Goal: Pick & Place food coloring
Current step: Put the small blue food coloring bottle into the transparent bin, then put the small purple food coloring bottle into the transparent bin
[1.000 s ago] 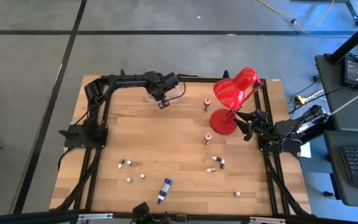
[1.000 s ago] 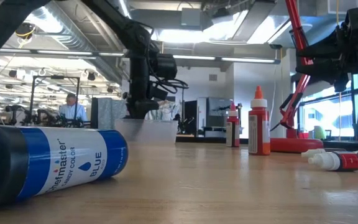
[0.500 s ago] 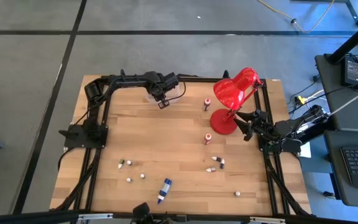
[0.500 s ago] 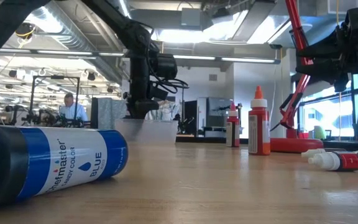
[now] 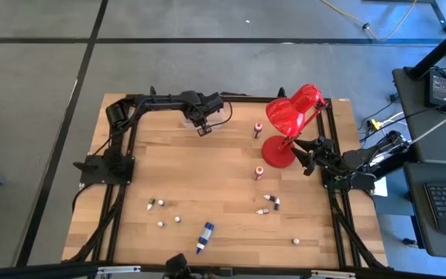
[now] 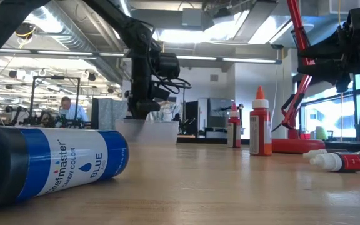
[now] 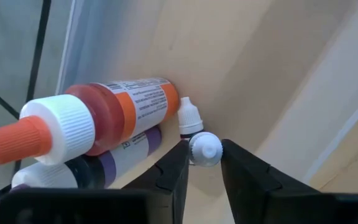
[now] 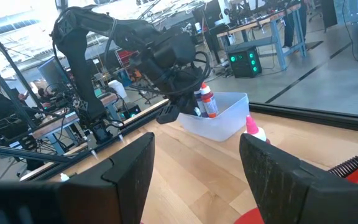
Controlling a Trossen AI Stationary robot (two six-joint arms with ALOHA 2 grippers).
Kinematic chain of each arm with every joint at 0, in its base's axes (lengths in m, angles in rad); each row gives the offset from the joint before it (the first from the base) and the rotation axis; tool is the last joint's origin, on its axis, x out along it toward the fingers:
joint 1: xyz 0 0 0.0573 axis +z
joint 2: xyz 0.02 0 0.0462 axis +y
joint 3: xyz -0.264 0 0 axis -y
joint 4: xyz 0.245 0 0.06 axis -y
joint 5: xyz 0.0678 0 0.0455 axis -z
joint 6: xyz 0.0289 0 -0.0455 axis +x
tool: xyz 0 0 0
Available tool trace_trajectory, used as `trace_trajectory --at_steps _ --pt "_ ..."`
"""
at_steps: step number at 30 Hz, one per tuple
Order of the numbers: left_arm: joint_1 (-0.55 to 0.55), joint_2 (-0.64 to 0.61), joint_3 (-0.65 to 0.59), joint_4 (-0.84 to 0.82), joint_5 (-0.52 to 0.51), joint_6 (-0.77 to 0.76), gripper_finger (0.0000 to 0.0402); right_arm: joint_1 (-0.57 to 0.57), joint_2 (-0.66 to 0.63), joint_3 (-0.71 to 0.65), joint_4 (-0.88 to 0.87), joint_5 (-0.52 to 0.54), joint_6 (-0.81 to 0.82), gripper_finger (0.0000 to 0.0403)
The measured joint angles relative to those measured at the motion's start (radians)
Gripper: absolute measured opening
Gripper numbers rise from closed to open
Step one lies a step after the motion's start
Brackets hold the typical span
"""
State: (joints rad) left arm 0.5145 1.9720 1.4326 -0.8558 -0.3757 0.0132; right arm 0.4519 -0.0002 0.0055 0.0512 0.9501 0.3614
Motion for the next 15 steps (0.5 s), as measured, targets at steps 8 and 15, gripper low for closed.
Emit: trace_trajectory --at_steps 8,15 --pt "-0.011 -0.004 0.003 -0.009 0.001 -0.007 0.0126 0.0 0.0 0.0 0.0 0.0 0.0 0.0237" --pt "-0.056 -0.077 0.11 -0.066 0.011 -0.027 0.0129 0.0 0.0 0.0 0.0 0.0 0.004 0.0237"
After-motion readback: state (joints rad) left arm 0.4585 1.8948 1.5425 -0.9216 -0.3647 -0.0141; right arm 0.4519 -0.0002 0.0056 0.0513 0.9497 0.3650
